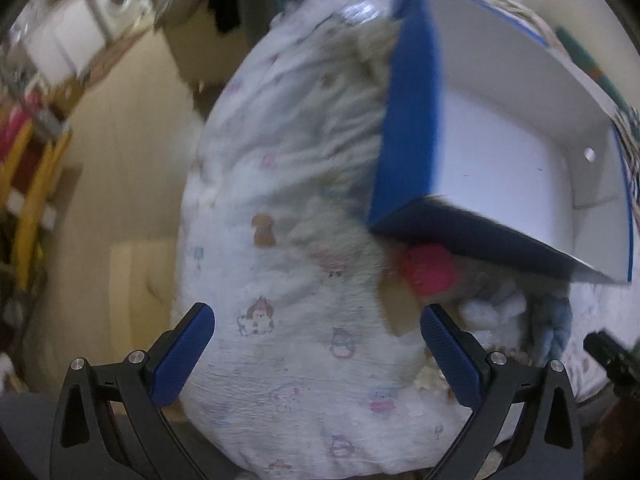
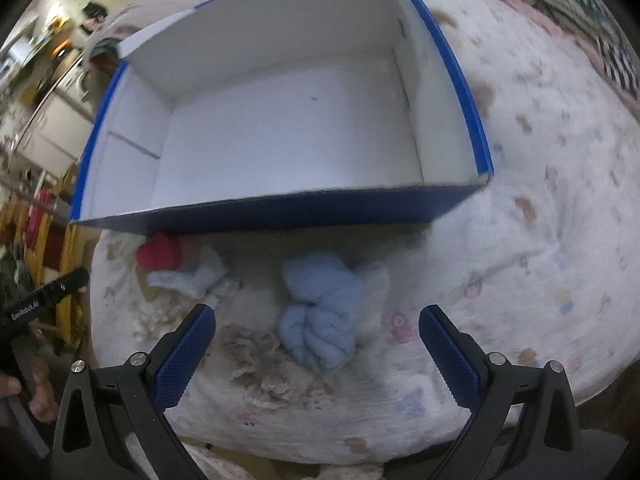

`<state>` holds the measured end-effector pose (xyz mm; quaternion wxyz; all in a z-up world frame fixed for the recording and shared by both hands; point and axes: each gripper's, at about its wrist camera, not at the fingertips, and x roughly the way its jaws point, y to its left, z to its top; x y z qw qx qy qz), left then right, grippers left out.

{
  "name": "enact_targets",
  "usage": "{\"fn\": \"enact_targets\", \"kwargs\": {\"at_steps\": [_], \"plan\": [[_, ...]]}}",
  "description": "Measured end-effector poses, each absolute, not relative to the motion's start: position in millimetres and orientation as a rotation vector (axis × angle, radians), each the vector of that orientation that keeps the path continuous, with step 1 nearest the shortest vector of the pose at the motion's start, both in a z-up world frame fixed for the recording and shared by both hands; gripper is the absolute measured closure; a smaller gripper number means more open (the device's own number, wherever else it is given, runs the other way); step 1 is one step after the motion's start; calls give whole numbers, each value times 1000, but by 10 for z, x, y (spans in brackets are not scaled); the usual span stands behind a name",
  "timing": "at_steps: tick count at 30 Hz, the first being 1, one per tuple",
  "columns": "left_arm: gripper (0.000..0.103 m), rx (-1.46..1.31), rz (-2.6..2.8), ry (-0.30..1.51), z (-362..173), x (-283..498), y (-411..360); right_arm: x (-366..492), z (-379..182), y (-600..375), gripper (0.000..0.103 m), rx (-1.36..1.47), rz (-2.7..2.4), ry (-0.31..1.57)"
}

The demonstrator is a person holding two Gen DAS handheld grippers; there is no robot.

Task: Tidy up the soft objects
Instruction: 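Lower the right gripper onto the light-blue plush toy and close it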

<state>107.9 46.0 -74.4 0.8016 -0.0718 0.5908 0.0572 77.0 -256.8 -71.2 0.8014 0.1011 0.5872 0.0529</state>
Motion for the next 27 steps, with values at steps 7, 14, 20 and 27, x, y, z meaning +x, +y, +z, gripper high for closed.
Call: {"fn": "enact_targets", "kwargs": {"at_steps": [7, 14, 20, 27], "plan": [[25, -304, 84, 1375, -1115, 1200, 504, 848, -826, -2710, 0, 311, 99, 1264], [46, -340, -46, 1379, -1140, 1273, 140, 900, -902, -2802, 0, 362, 112, 1281], [80, -347, -31, 1463, -1365, 1342, 28, 957, -1039, -2850, 6, 433, 134, 1340], [96, -384, -20, 1446, -1266, 1332, 201, 1006, -1221, -2680, 49, 303, 124, 1413]]}}
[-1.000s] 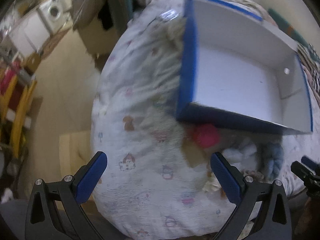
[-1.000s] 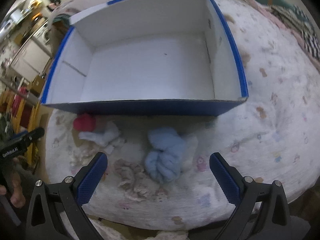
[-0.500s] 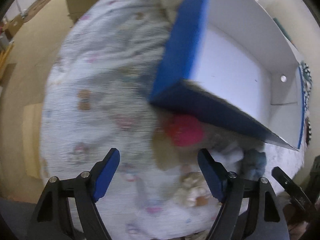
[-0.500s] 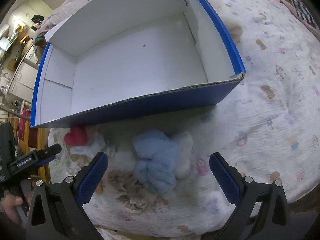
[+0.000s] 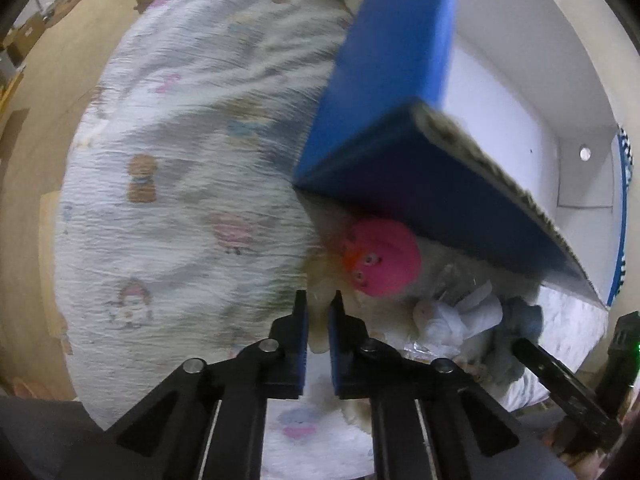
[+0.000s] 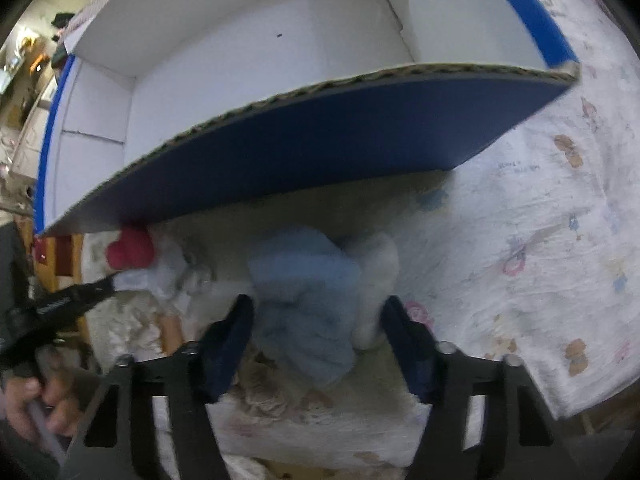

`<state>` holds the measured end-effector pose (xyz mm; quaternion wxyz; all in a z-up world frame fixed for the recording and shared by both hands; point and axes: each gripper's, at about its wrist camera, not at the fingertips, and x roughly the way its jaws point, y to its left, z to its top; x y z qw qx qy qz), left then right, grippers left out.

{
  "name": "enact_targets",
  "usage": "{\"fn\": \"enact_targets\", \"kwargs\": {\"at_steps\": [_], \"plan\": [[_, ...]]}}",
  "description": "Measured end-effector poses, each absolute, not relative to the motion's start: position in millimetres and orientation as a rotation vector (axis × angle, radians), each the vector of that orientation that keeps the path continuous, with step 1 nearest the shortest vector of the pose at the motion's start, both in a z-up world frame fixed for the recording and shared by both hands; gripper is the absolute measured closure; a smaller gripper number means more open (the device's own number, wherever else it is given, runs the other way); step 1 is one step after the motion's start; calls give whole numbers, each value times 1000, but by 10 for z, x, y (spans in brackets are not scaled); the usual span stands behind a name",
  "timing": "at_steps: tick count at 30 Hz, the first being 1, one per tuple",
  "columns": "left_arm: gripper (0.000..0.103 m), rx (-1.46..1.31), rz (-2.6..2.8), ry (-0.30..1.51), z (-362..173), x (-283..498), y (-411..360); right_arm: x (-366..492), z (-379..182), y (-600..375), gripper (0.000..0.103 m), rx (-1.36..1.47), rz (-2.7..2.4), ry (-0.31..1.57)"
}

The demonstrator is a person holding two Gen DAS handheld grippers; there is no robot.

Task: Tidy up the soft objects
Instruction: 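Lower the right gripper onto the light-blue plush toy and close it, then carry the plush toy into the box and open the right gripper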

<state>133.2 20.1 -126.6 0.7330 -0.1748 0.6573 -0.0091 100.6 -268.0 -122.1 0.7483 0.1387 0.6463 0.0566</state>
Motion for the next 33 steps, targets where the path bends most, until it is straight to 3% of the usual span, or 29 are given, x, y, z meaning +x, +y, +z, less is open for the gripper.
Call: {"fn": "enact_targets", "kwargs": {"at_steps": [1, 4, 15, 21, 33], "plan": [[96, -391, -17, 1436, -1226, 1311, 243, 1008, -1218, -2681, 64, 291, 120, 1411], [96, -377, -9, 1397, -1061, 1237, 326, 971, -1124, -2711, 76, 294, 125, 1372], [96, -266, 23, 1287, -619, 831, 406, 665, -594, -2937, 78, 346, 216, 1228], [96, -181, 87, 1167, -215, 583, 447, 575, -384, -2789, 78, 305, 254, 1184], [96, -113, 117, 927, 90, 520, 314, 349, 188, -2760, 78, 353, 375, 1010]]}}
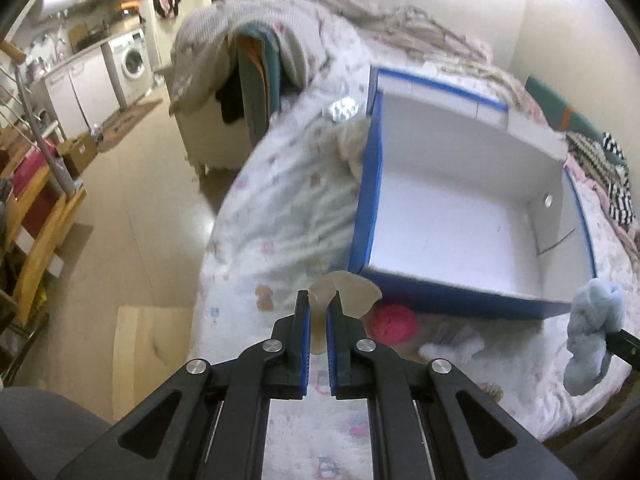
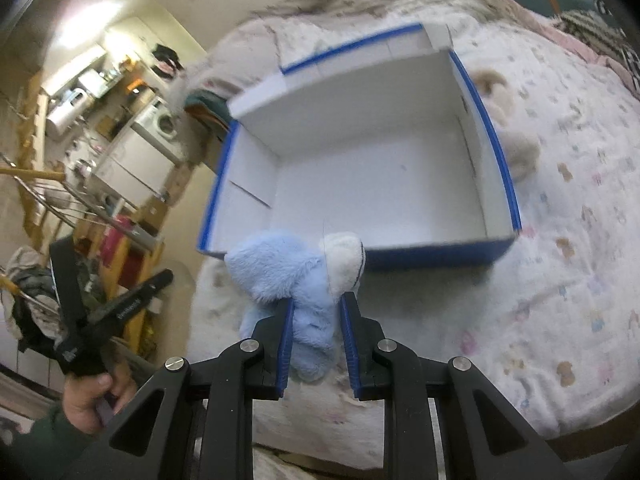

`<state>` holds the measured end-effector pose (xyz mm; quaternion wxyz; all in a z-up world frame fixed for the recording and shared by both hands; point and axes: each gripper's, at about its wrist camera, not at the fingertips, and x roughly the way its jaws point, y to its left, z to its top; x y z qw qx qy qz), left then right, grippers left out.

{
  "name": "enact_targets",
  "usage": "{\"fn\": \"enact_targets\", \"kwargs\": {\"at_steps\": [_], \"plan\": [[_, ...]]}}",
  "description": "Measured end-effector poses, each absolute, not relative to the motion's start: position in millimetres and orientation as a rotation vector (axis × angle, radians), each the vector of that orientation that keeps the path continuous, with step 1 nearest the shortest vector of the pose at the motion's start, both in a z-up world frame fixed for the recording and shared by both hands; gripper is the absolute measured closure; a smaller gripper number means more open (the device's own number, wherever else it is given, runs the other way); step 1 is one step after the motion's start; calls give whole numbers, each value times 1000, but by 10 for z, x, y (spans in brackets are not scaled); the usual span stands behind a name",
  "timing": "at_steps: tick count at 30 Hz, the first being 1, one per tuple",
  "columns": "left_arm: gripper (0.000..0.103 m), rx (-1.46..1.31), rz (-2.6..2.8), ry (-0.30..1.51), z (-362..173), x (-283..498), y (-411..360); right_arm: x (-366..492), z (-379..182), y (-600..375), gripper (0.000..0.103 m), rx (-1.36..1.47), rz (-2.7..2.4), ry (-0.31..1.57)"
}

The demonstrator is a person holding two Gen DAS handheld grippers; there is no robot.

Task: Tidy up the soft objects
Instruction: 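Carry the plush toy into the box and open the right gripper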

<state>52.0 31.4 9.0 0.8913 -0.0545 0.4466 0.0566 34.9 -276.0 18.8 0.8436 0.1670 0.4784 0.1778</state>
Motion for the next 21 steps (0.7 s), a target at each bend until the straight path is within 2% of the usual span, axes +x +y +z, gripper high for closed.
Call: {"fn": "enact_targets", "kwargs": {"at_steps": [13, 21], "plan": [[96, -72, -5, 791, 731, 902, -34, 743, 542, -2599, 78, 309, 388, 945], [96, -24, -68, 766, 799, 1366, -348, 1224, 479, -2707, 78, 277, 324, 964]]}}
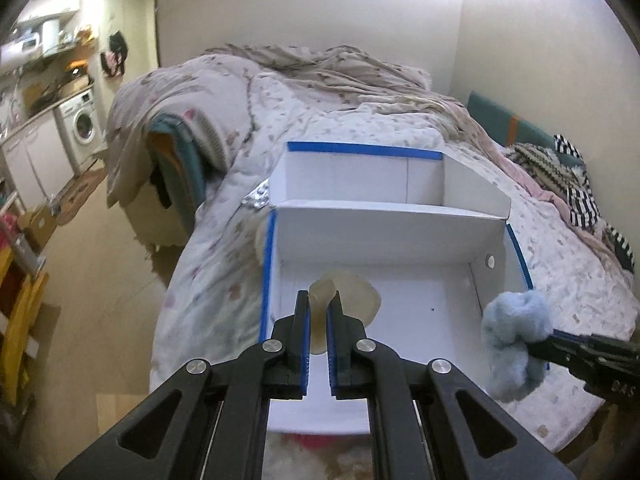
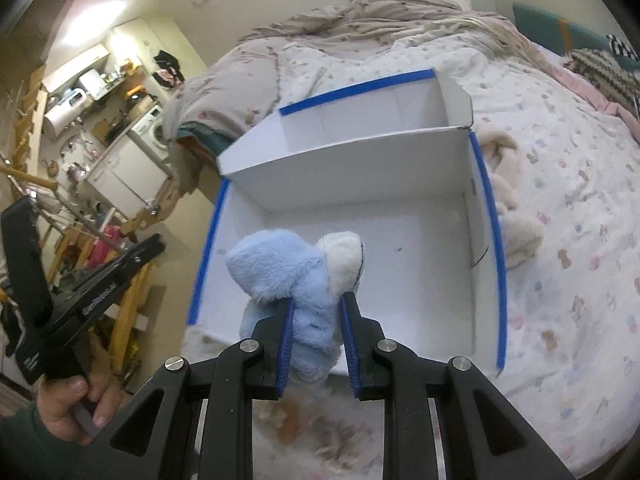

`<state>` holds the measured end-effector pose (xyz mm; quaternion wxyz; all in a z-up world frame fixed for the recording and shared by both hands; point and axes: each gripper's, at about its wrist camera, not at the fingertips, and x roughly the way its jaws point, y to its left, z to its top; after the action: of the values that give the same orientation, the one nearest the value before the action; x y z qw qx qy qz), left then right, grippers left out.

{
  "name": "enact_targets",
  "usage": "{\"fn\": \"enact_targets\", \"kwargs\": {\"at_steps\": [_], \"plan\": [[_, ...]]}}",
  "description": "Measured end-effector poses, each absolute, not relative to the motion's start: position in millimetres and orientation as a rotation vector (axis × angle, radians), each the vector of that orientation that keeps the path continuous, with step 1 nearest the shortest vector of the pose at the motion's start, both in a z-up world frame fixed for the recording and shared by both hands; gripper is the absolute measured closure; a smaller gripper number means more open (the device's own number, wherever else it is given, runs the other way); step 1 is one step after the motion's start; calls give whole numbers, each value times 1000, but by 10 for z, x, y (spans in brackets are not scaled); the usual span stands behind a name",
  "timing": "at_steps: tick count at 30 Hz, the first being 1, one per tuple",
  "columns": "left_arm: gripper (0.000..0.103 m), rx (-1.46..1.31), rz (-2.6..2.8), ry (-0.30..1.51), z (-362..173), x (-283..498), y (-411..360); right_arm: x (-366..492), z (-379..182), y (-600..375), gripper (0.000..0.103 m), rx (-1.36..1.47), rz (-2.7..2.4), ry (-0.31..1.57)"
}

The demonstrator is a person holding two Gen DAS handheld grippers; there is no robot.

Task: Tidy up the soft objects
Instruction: 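Carry the plush toy into the box and open the right gripper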

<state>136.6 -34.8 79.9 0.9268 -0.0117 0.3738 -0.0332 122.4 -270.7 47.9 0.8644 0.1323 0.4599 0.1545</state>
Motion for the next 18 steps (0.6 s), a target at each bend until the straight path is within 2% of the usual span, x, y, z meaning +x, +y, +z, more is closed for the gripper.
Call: {"fn": "enact_targets", "kwargs": {"at_steps": [5, 11, 18], "plan": [[96, 57, -96, 760, 560, 1602, -540, 1445, 217, -2753, 78, 289, 301, 998], [96, 81, -132, 881, 37, 1801, -647, 1576, -95, -2699, 78, 224, 259, 1070], [96, 107, -171, 970, -269, 1931, -699, 1752, -357, -2769, 78, 237, 202, 1140]]}}
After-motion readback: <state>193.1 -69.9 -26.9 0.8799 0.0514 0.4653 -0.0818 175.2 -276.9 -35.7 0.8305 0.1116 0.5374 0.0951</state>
